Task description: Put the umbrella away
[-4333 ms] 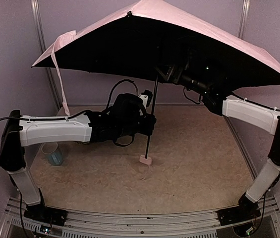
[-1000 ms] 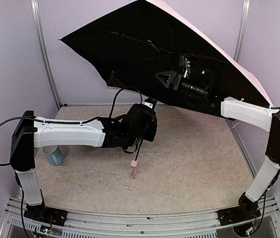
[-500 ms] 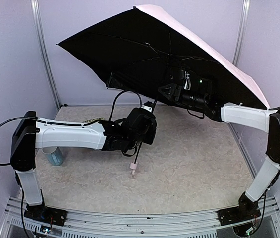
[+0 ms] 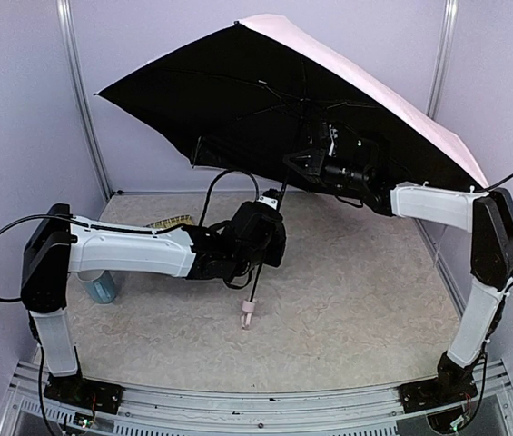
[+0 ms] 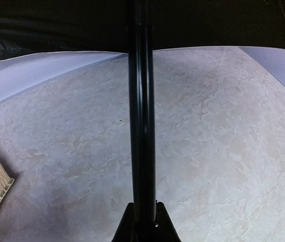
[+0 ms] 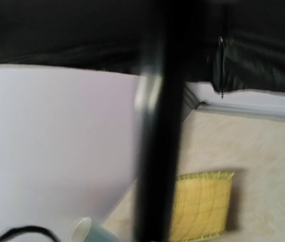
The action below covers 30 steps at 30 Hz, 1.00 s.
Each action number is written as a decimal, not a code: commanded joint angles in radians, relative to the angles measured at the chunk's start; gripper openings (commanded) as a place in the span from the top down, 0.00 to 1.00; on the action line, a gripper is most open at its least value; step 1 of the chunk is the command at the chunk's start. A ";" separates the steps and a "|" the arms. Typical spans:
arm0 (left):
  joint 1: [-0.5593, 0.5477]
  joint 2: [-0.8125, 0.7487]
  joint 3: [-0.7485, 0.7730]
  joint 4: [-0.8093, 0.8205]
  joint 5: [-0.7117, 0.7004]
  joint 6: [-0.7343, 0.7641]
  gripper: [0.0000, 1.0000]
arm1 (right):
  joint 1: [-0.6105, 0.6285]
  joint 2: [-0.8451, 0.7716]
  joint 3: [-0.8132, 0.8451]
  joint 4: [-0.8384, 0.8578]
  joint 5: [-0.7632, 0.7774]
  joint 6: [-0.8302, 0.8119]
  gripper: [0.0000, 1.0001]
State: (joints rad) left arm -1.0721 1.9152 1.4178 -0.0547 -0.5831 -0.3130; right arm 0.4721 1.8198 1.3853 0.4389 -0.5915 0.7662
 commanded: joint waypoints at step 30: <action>0.153 -0.277 -0.293 0.513 1.134 0.098 0.40 | 0.085 0.019 0.087 1.002 -0.646 0.507 1.00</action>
State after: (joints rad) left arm -0.9230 1.5772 1.0721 0.4000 0.4969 -0.1627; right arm 0.5339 1.8458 1.4105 1.3125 -1.2083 1.2549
